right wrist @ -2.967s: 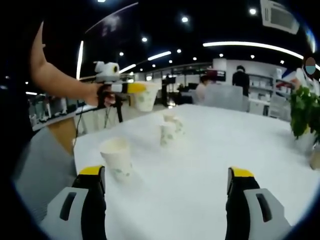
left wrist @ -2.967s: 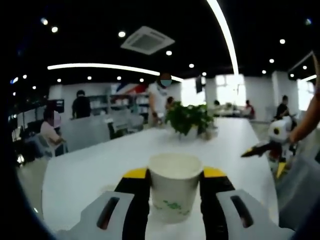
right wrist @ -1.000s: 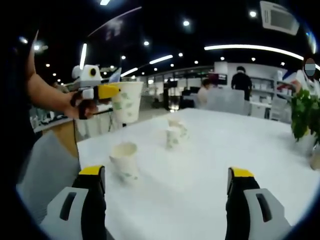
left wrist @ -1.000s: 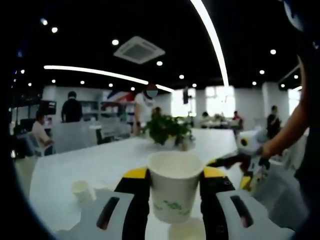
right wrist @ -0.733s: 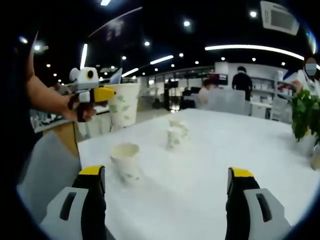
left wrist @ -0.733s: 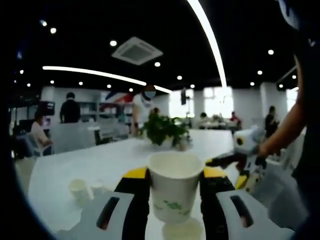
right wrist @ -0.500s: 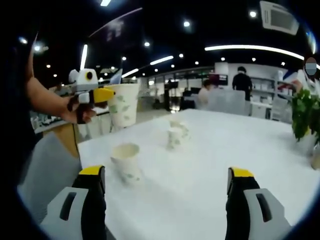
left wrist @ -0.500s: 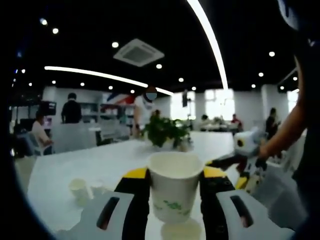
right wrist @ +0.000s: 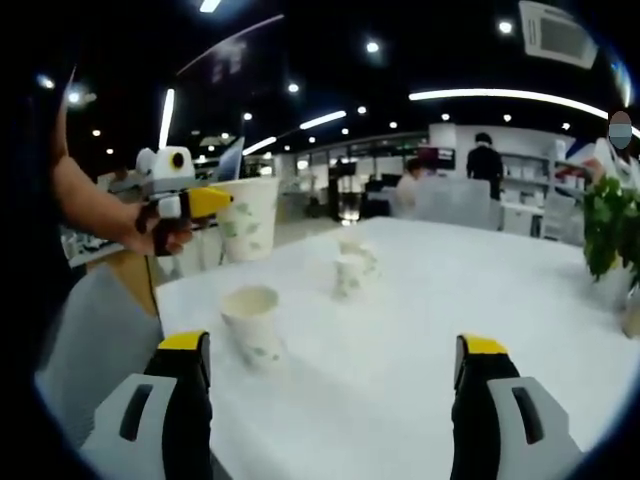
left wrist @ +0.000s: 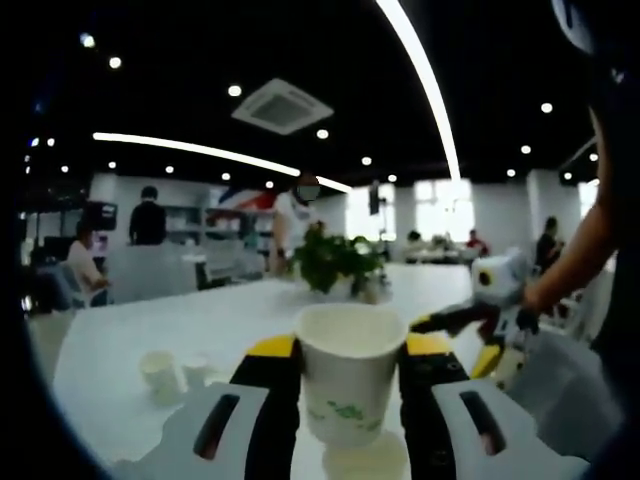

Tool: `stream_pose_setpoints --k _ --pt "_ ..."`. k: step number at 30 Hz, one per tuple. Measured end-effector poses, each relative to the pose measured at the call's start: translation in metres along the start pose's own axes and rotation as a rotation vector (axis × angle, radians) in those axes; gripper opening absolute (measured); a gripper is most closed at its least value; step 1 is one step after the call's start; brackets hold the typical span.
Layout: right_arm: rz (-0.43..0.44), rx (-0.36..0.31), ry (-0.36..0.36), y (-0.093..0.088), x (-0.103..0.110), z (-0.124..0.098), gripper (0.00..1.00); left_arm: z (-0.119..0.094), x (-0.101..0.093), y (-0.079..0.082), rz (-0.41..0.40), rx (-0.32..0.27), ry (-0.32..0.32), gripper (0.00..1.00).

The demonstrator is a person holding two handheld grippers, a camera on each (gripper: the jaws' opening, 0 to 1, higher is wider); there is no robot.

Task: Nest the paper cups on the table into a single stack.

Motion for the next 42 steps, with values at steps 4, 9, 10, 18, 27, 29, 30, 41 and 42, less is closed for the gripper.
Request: stream_pose_setpoints --k 4,9,10,18,27,29,30,41,42 --pt "0.003 0.002 0.000 -0.001 0.000 0.000 1.00 0.001 0.000 -0.004 -0.010 0.001 0.004 0.38" --pt "0.009 0.000 -0.001 -0.001 0.001 0.000 1.00 0.002 0.000 -0.009 -0.007 0.009 0.009 0.38" --pt "0.009 0.000 0.000 -0.001 0.001 0.000 1.00 0.002 -0.001 -0.009 -0.010 0.007 0.007 0.38" --pt "0.009 0.003 0.000 -0.001 0.001 0.000 1.00 0.004 -0.004 -0.016 -0.019 0.011 0.001 0.38" --pt "0.010 -0.002 -0.004 0.000 0.001 -0.001 1.00 0.003 -0.006 -0.033 -0.029 0.037 0.004 0.38" --pt "0.011 -0.003 -0.006 0.000 0.001 -0.002 1.00 0.002 -0.006 -0.039 -0.044 0.045 0.005 0.38" --pt "0.011 -0.002 -0.006 0.000 0.001 -0.003 1.00 0.002 -0.007 -0.042 -0.040 0.052 0.006 0.38" --pt "0.014 -0.001 -0.013 0.002 0.001 -0.006 1.00 0.000 -0.008 -0.062 -0.029 0.090 0.006 0.38" --pt "0.014 -0.003 -0.012 0.002 0.002 -0.005 1.00 0.000 -0.008 -0.064 -0.028 0.095 0.006 0.38"
Point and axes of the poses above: the point that each gripper's makers call its tool centre point, and the gripper's own axes: z roughly forward along the fingers, x roughly to its left, y roughly out of its top, the point moved 8 cm from there along -z, roughly backward along the fingers, and after that the axes turned 12 degrees about y, right-handed, at the moved point
